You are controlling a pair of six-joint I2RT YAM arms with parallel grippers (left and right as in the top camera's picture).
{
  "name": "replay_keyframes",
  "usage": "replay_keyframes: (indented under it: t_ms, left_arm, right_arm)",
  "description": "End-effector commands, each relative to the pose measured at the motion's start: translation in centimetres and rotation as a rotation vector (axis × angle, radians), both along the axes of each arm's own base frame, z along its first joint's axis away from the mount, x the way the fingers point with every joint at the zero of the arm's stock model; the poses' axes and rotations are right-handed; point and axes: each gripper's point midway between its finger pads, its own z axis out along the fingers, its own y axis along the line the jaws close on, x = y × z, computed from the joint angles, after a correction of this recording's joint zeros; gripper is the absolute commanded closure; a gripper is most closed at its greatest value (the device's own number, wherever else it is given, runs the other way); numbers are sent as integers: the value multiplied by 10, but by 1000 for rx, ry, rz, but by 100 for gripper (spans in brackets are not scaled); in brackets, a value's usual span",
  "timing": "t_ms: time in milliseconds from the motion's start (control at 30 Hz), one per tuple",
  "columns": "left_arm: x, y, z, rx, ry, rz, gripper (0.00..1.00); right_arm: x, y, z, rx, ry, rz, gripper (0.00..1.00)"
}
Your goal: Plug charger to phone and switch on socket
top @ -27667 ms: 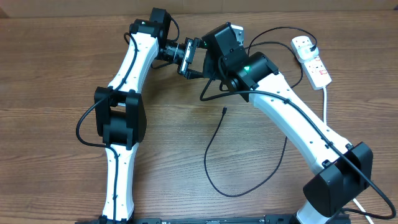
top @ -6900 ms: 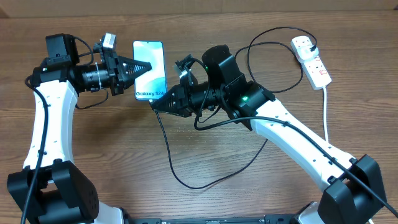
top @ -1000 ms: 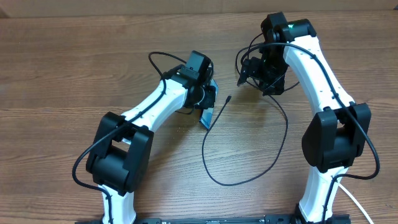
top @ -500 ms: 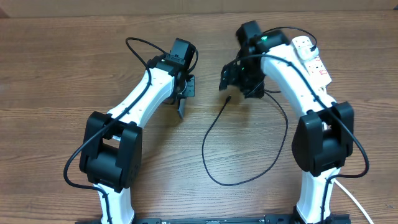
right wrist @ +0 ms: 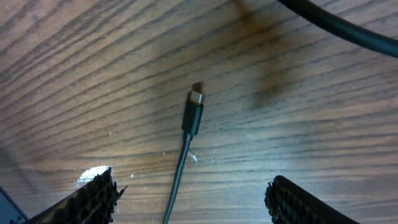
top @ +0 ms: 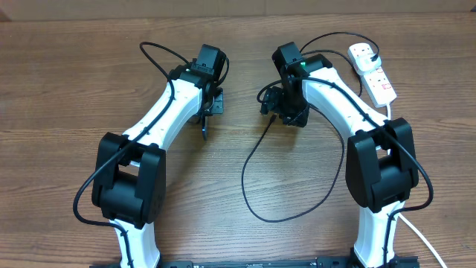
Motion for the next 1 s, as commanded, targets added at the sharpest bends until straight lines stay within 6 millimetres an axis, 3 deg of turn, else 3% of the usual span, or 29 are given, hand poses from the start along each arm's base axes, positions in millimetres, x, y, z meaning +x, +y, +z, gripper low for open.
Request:
replay_keyframes:
  t_ms: [0, 267, 433, 967]
  left_arm:
    - [5, -1, 7, -9, -16, 5, 96]
    - [-1, -8, 0, -46, 23, 0, 96]
    - [-1, -9, 0, -51, 24, -2, 96]
    - [-2, -8, -1, -49, 30, -2, 96]
  right_arm:
    - [-4, -4, -14, -18, 21, -32, 24]
    - [-5, 2, -25, -12, 10, -41, 32]
    - [2, 6, -26, -4, -18, -61, 47]
    - [6, 4, -45, -95, -45, -67, 57]
